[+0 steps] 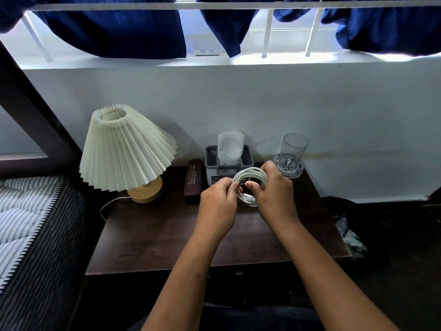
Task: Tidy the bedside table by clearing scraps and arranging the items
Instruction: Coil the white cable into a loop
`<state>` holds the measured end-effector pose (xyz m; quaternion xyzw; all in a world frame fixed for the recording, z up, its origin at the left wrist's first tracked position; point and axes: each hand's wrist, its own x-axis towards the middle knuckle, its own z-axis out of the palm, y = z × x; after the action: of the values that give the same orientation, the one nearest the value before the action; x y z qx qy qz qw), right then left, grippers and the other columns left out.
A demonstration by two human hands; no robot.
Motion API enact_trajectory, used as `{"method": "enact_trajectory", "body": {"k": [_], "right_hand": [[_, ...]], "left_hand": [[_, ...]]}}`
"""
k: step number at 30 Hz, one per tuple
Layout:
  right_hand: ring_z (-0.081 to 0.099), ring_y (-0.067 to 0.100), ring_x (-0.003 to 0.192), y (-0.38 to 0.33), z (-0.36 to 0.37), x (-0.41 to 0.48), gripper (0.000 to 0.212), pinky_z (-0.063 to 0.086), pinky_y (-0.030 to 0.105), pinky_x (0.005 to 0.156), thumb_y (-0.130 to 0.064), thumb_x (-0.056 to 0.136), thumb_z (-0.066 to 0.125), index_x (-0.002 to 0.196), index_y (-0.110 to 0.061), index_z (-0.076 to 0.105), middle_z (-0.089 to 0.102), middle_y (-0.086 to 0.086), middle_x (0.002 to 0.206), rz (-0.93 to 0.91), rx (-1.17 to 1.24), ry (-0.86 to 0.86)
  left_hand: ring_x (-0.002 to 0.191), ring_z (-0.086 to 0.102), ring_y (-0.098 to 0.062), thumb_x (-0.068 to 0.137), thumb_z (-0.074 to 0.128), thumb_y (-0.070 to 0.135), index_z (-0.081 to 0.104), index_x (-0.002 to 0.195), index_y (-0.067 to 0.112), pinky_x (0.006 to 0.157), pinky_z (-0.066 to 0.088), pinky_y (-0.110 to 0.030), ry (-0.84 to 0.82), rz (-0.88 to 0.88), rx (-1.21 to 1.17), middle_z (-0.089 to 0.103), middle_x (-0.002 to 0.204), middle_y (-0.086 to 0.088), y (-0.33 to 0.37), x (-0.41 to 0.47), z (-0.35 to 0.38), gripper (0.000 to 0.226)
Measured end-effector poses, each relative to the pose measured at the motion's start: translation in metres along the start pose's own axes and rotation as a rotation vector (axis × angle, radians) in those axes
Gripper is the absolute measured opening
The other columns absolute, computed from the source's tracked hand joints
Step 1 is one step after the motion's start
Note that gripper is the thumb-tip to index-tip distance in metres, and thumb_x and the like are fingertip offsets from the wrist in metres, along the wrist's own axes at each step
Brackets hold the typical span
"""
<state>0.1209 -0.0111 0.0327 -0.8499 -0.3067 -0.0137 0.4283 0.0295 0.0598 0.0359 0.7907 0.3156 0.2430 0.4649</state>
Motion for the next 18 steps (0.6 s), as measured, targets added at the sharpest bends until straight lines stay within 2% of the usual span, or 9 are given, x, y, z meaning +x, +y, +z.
{"method": "enact_trajectory", "body": {"k": [2, 4, 6, 7, 9, 11, 14, 15, 18], "right_hand": [[0.053, 0.016, 0.068, 0.001, -0.001, 0.001, 0.020, 0.033, 0.022, 0.056, -0.020, 0.081, 0.067, 0.079, -0.016, 0.048, 0.059, -0.001, 0.074, 0.064, 0.097, -0.041], [0.059, 0.016, 0.075, 0.002, -0.004, 0.001, 0.013, 0.046, 0.022, 0.068, -0.022, 0.084, 0.065, 0.085, -0.013, 0.056, 0.065, 0.005, 0.081, 0.153, 0.378, -0.192], [0.062, 0.019, 0.084, 0.001, -0.008, -0.002, 0.013, 0.051, 0.038, 0.081, -0.014, 0.085, 0.063, 0.097, -0.011, 0.058, 0.067, 0.008, 0.091, 0.256, 0.730, -0.390], [0.061, 0.020, 0.086, 0.001, -0.011, -0.003, 0.018, 0.051, 0.040, 0.081, -0.009, 0.084, 0.063, 0.101, -0.009, 0.058, 0.066, 0.008, 0.092, 0.287, 0.826, -0.481], [0.059, 0.023, 0.087, 0.001, -0.016, -0.004, 0.024, 0.047, 0.038, 0.080, -0.001, 0.083, 0.062, 0.104, -0.009, 0.057, 0.065, 0.003, 0.089, 0.276, 0.836, -0.580], [0.058, 0.022, 0.087, 0.001, -0.018, -0.004, 0.023, 0.046, 0.036, 0.080, 0.002, 0.082, 0.062, 0.101, -0.010, 0.058, 0.063, 0.002, 0.085, 0.255, 0.814, -0.579], [0.060, 0.013, 0.074, 0.003, -0.016, -0.003, 0.018, 0.050, 0.018, 0.062, 0.004, 0.082, 0.062, 0.087, -0.013, 0.059, 0.062, 0.001, 0.079, 0.281, 0.777, -0.488], [0.059, 0.012, 0.071, 0.005, -0.014, -0.003, 0.019, 0.049, 0.016, 0.056, 0.004, 0.080, 0.064, 0.082, -0.015, 0.059, 0.062, 0.000, 0.077, 0.280, 0.726, -0.441], [0.056, 0.011, 0.064, 0.009, -0.008, -0.003, 0.017, 0.045, 0.015, 0.059, -0.005, 0.073, 0.069, 0.071, -0.020, 0.061, 0.063, -0.003, 0.069, 0.197, 0.392, -0.240]], "left_hand": [[0.066, 0.058, -0.020, 0.093, 0.047, 0.021, 0.066, 0.081, 0.011, 0.073, 0.054, -0.049, 0.010, -0.022, -0.021, 0.056, 0.061, 0.006, 0.000, 0.001, -0.001, 0.024], [0.070, 0.061, -0.022, 0.092, 0.049, 0.023, 0.067, 0.082, 0.015, 0.074, 0.055, -0.048, 0.035, -0.061, -0.034, 0.058, 0.062, 0.006, -0.002, 0.003, -0.004, 0.023], [0.072, 0.063, -0.024, 0.091, 0.051, 0.024, 0.069, 0.080, 0.018, 0.075, 0.055, -0.048, 0.066, -0.108, -0.041, 0.061, 0.062, 0.005, -0.007, 0.006, -0.008, 0.022], [0.070, 0.062, -0.023, 0.090, 0.051, 0.024, 0.069, 0.078, 0.019, 0.076, 0.055, -0.047, 0.079, -0.140, -0.056, 0.062, 0.062, 0.004, -0.010, 0.008, -0.009, 0.023], [0.064, 0.058, -0.020, 0.089, 0.053, 0.024, 0.070, 0.072, 0.021, 0.074, 0.053, -0.042, 0.101, -0.201, -0.108, 0.063, 0.060, 0.003, -0.014, 0.010, -0.010, 0.025], [0.061, 0.056, -0.017, 0.089, 0.054, 0.023, 0.070, 0.069, 0.021, 0.067, 0.049, -0.037, 0.112, -0.228, -0.137, 0.063, 0.058, 0.004, -0.015, 0.011, -0.010, 0.026], [0.056, 0.054, -0.013, 0.089, 0.055, 0.023, 0.071, 0.072, 0.017, 0.065, 0.047, -0.031, 0.093, -0.214, -0.146, 0.064, 0.056, 0.005, -0.014, 0.010, -0.010, 0.024], [0.057, 0.055, -0.013, 0.088, 0.055, 0.023, 0.071, 0.073, 0.016, 0.067, 0.049, -0.032, 0.076, -0.192, -0.114, 0.066, 0.057, 0.004, -0.013, 0.010, -0.010, 0.023], [0.072, 0.062, -0.022, 0.088, 0.052, 0.030, 0.067, 0.076, 0.015, 0.073, 0.051, -0.037, 0.014, -0.100, 0.109, 0.070, 0.070, -0.004, -0.013, 0.008, -0.008, 0.024]]}}
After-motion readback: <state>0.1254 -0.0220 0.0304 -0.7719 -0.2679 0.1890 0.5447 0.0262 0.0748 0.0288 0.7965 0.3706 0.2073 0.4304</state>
